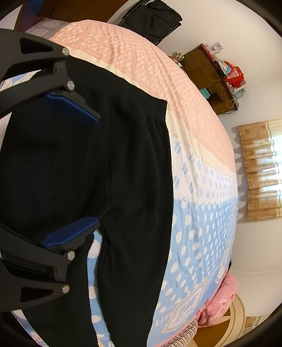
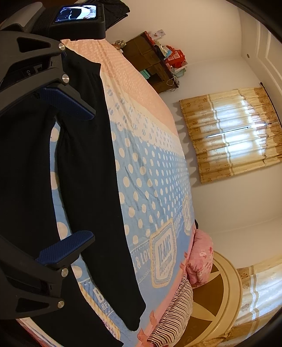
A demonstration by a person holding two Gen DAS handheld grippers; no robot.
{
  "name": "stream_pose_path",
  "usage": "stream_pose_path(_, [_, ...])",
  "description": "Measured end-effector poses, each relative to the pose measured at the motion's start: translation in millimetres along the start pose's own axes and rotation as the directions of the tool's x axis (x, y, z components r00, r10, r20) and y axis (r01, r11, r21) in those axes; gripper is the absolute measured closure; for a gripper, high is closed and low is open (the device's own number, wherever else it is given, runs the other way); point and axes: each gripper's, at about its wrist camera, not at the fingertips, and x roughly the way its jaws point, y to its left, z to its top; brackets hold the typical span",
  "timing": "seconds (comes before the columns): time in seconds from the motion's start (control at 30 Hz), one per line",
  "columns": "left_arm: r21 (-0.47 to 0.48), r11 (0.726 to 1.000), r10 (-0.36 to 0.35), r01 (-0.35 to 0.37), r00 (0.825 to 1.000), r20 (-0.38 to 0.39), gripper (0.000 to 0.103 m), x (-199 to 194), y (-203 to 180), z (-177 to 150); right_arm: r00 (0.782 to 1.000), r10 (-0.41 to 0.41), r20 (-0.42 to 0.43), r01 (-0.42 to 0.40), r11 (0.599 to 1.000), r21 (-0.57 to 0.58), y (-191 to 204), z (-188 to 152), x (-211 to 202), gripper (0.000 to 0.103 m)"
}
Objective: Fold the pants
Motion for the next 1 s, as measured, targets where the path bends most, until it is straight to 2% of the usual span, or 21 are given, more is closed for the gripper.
stream_pose_path(0.37, [0.002,1.0,0.002,-0.002,1.0,-0.022,0.013,9,-1,3,0.998,-0.018,-0.063,0.016,1.0,-0.018,-5,3,23,0.001])
stream_pose_path(0.53, [0.007,1.0,-0.019,0.02,0.999,-0.038,0.013,16,1,6,0.989,0.019,-0.149,-0.029,0.998,-0.062,-5,7,47,0.001])
stream_pose_path(0.67, [0.001,0.999,-0.038,0.039,0.997,-0.064,0.012,26,16,10,0.965,0.071,-0.253,-0.098,0.99,-0.097,-3,19,82,0.001])
stream_pose_path(0.8, [-0.027,1.0,0.003,-0.004,0.998,-0.067,0.011,36,36,22,0.951,0.099,-0.294,-0.16,0.968,-0.191,19,36,122,0.001])
stream_pose_path(1.0, [-0.047,0.997,0.051,-0.053,0.997,-0.051,0.006,54,57,46,0.891,0.188,-0.414,-0.329,0.895,-0.301,73,44,197,0.004])
